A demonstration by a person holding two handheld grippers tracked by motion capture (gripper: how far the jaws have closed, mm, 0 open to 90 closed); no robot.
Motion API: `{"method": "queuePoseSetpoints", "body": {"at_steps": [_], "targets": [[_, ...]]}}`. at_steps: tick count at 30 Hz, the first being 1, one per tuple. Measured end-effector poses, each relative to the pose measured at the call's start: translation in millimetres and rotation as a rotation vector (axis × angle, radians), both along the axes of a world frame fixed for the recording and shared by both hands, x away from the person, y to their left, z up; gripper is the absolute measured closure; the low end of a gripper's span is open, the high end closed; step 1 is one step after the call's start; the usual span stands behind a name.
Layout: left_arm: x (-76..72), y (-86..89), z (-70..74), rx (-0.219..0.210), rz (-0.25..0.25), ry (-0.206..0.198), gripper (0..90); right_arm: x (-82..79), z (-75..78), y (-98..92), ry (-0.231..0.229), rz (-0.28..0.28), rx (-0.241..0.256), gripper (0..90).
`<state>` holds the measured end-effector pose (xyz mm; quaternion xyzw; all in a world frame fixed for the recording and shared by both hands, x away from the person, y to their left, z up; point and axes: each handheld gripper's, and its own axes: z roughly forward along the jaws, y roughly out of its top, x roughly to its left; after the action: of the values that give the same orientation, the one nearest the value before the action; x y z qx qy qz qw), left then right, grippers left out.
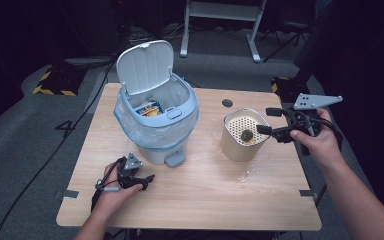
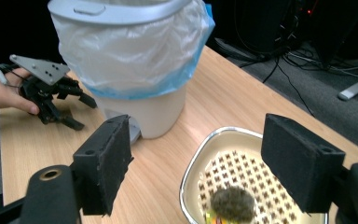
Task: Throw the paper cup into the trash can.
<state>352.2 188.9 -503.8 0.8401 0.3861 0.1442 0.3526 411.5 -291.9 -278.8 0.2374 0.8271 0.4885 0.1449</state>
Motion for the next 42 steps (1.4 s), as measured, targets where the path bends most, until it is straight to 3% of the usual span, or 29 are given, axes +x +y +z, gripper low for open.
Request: {"method": "queuePoseSetpoints", "body": {"at_steps": [18, 29, 33, 42], "targets": [[0.1, -0.3, -0.1, 0.004, 0.001, -0.006, 26.7, -32.8, -77.3, -24.9, 0.061, -0.122, -0.085, 24.7], [-1.2, -0.3, 0.0, 0.005, 0.009, -0.005, 27.0, -39.3, -128.3, -35.6, 0.084, -0.178, -0.091, 23.8], [-1.1, 0.0, 0.1, 0.005, 0.009, -0.005, 27.3, -39.6, -143.4, -37.4, 0.111, -0.178, -0.076, 24.2], [-1.2, 0.1, 0.1, 0.005, 0.009, -0.005, 27.3, -42.6, -174.7, -36.7, 0.114, -0.197, -0.084, 23.3]]}}
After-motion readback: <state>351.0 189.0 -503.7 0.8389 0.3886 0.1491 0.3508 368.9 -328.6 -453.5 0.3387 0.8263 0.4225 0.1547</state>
